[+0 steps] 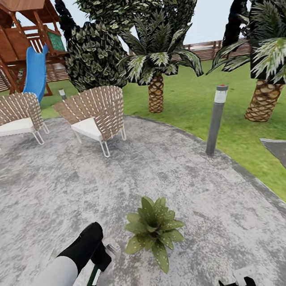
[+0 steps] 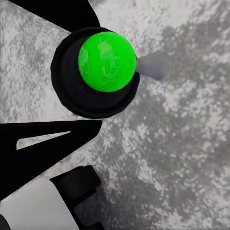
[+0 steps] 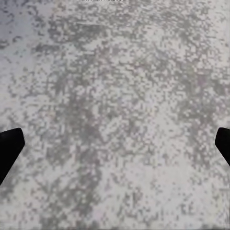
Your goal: Pick up the pesticide atomizer in the garden and spray insectifuge to fully cover both potted plants in the garden.
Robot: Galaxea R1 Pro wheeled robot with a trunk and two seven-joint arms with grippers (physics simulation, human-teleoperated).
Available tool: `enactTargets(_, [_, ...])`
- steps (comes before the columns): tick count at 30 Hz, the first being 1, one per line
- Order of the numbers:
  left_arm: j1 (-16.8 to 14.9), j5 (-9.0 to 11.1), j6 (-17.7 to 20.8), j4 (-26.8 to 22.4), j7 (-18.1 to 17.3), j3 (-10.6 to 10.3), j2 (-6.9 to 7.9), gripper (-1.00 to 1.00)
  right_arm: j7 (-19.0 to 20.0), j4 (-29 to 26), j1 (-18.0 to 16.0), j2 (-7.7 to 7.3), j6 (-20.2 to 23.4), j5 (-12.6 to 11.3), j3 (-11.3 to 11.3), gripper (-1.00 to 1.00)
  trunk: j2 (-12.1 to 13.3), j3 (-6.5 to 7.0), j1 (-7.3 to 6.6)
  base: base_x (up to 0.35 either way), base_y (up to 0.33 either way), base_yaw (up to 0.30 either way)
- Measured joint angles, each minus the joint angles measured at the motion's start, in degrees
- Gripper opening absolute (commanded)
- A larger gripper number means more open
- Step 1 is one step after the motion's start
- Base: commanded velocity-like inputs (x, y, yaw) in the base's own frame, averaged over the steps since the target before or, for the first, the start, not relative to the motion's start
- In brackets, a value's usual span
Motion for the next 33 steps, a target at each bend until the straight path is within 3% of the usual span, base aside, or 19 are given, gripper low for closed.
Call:
enactTargets(8, [0.2, 0.0, -0.2, 0.5, 0.0, 0.0, 0.07, -1.00, 0.0, 0.0, 0.0, 0.00, 0.0, 0.0, 0.0, 1.00, 0.0, 0.00, 0.01, 0.139, 0.200, -0.256])
enactTargets(27, [2.3, -0.1, -1.1, 0.9, 0.1, 0.0, 0.35, -1.00, 0.0, 0.0, 0.0, 0.00, 0.0, 0.0, 0.0, 1.00, 0.0, 0.00, 0.02, 0.001, 0.003, -0.028])
enactTargets(33, [2.2, 0.0, -1.0, 0.3, 0.5, 0.1, 0.26, -1.00, 0.0, -0.1, 0.0, 0.04, 0.0, 0.1, 0.0, 1.00, 0.0, 0.00, 0.04, -0.200, 0.155, -0.128])
